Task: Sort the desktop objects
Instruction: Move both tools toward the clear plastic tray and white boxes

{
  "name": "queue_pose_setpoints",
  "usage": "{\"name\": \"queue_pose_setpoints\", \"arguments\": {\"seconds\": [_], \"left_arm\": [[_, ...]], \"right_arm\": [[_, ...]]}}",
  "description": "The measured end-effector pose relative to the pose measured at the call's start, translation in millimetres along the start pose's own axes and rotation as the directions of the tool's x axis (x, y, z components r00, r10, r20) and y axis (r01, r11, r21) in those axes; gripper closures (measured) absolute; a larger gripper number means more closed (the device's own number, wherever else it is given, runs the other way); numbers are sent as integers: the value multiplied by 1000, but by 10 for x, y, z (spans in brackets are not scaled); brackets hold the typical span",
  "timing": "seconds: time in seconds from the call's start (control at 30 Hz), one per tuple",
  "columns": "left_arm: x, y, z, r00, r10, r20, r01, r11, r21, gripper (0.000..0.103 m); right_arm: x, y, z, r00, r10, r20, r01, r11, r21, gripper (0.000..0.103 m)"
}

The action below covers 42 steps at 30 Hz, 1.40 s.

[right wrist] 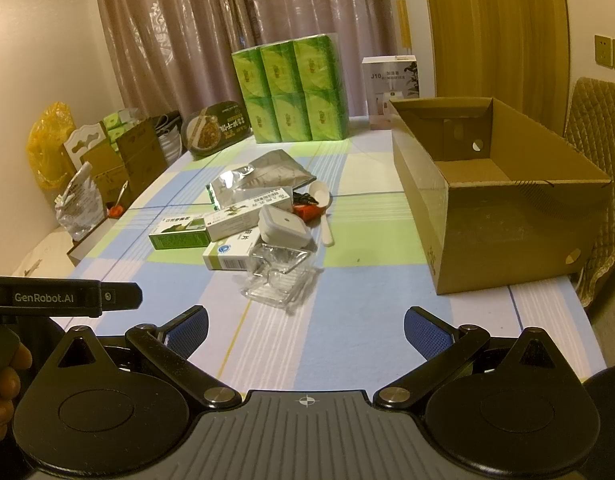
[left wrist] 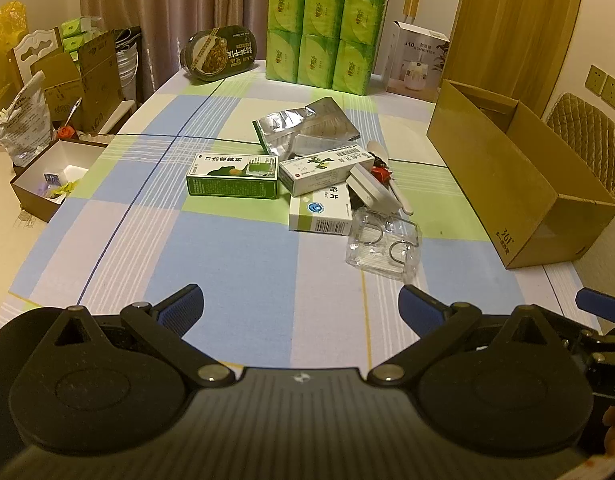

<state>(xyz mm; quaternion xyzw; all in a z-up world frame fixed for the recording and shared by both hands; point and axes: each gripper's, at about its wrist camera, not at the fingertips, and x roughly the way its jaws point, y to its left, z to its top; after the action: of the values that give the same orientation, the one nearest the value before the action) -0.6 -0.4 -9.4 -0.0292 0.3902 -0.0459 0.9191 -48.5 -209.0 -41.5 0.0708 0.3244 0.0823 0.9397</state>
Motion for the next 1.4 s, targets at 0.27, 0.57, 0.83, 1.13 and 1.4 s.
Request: {"name": "queue_pose_setpoints", "arguments": {"seconds": [0.27, 0.57, 0.83, 1.13, 1.4], "left_arm": [[10, 6, -17, 1000, -3, -1, 3, 1000, 4, 1], [71, 88, 116, 999, -32, 11, 31, 996, 82, 1], [278, 251, 430, 990, -139, 36, 131, 975, 182, 1], [682, 240, 609, 986, -167, -24, 165, 928, 334, 1], [1013, 45, 661, 976, -201, -82, 215, 839, 500, 1]], "right_arm": [[-5, 7, 2, 999, 28, 19, -28, 999, -16, 2], [103, 128, 114, 994, 100, 53, -83, 962, -262, 2], [525, 102, 287, 988, 141, -56, -152, 891, -427, 2], [1082, 90, 343, 963, 178, -202, -260, 809, -528, 2], [1557, 53, 315, 940, 184, -287, -323, 754, -573, 2]]}}
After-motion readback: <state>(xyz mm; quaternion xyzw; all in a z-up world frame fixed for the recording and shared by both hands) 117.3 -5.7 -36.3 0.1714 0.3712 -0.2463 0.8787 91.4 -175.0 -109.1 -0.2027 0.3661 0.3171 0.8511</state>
